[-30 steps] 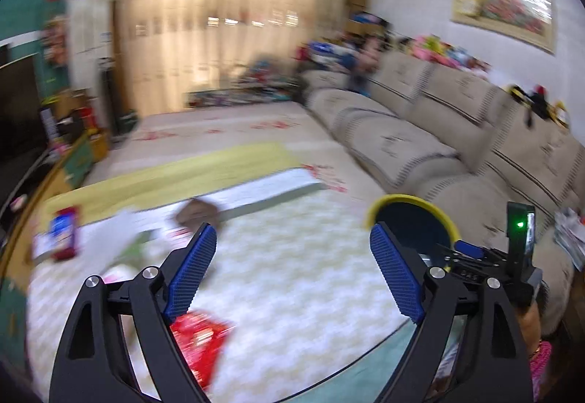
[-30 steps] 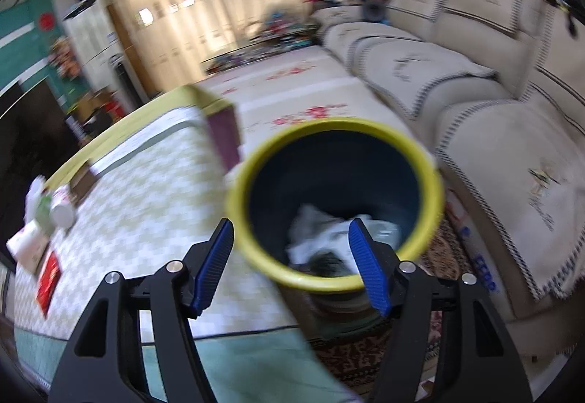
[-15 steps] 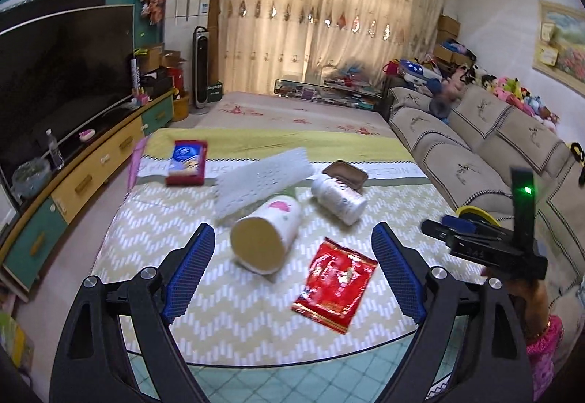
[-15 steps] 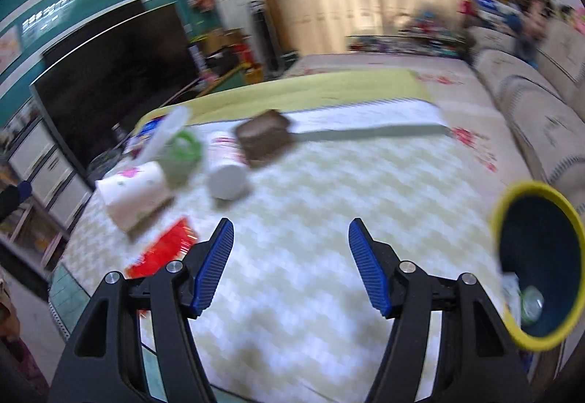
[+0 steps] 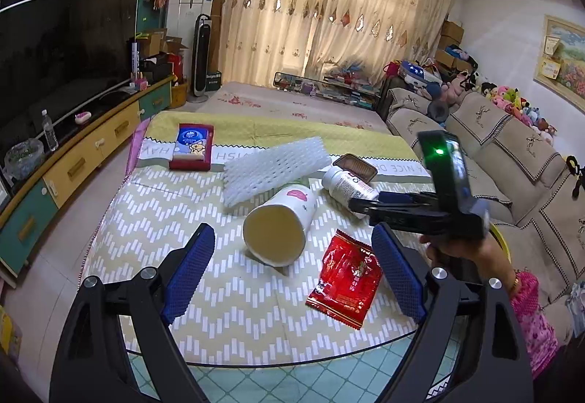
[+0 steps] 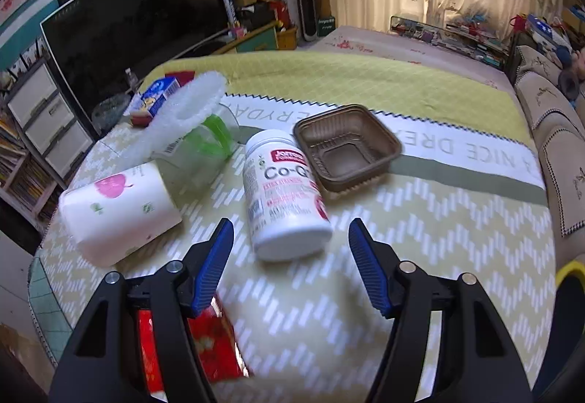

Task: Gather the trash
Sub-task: 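Move the right gripper to the white supplement bottle and grasp it, then carry the supplement bottle over the bin and open the right gripper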

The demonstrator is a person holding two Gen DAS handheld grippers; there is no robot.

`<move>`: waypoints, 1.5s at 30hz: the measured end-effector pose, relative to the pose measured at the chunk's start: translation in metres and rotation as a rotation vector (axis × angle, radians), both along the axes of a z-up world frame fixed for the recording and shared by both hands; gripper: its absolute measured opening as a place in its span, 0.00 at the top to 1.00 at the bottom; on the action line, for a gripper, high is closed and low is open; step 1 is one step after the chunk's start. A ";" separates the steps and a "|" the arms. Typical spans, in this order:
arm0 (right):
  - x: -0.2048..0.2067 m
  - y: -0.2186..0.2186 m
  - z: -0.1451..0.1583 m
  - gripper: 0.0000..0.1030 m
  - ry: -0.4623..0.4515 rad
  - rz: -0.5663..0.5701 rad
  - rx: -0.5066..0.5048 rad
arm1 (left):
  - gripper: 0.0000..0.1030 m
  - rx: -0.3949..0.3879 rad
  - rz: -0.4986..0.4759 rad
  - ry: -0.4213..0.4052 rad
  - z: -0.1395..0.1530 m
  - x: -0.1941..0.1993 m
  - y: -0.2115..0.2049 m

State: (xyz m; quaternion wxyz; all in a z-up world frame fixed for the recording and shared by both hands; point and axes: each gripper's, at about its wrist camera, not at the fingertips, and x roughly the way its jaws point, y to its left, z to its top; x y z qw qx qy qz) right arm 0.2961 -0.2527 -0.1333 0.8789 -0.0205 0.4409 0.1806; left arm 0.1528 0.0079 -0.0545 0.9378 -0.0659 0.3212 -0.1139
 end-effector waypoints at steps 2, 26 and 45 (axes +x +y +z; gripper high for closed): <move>0.007 0.006 -0.004 0.40 0.009 0.002 -0.007 | 0.16 -0.005 -0.001 0.007 -0.003 0.003 0.001; -0.068 -0.027 0.043 0.56 -0.132 -0.034 0.062 | 0.16 -0.006 -0.033 0.039 -0.016 0.008 -0.009; -0.120 -0.183 0.031 0.56 -0.138 -0.359 0.072 | 0.16 0.046 -0.124 0.035 -0.012 -0.005 -0.062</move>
